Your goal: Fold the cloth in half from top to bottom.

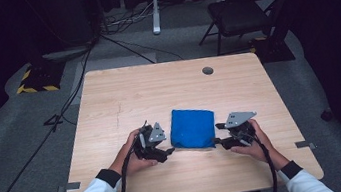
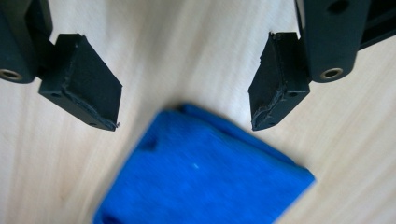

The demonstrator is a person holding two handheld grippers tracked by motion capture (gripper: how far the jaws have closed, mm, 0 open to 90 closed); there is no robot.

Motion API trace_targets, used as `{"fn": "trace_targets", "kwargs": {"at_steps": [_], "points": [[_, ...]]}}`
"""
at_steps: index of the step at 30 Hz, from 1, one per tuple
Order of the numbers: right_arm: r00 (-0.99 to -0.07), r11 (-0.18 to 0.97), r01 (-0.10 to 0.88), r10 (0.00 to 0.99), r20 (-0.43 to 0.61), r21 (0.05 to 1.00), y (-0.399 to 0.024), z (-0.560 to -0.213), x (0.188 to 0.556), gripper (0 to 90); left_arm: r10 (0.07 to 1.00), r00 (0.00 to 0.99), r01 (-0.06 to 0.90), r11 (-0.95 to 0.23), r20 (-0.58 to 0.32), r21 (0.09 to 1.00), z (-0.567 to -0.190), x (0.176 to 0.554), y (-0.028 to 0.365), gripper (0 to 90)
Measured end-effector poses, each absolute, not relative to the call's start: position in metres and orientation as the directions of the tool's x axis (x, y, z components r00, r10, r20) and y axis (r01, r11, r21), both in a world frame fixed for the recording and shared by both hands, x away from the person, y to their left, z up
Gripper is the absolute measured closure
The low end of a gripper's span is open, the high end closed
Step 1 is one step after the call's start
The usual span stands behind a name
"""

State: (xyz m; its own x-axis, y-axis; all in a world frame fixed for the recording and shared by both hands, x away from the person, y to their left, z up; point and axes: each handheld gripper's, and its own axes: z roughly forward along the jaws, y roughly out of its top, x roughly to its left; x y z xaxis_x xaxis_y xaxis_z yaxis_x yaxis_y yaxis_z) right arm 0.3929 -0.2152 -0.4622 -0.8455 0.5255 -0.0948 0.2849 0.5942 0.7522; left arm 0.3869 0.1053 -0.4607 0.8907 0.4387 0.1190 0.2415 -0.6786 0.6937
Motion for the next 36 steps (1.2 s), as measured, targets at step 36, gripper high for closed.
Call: {"fn": "trace_targets", "kwargs": {"at_steps": [36], "points": [[-0.805,0.624,0.38,0.587,-0.089,0.682,-0.255,-0.476,0.383,27.3,0.493,0.857,0.292,-0.706,0.151,0.645,-0.472,0.364,0.153,17.4]]}}
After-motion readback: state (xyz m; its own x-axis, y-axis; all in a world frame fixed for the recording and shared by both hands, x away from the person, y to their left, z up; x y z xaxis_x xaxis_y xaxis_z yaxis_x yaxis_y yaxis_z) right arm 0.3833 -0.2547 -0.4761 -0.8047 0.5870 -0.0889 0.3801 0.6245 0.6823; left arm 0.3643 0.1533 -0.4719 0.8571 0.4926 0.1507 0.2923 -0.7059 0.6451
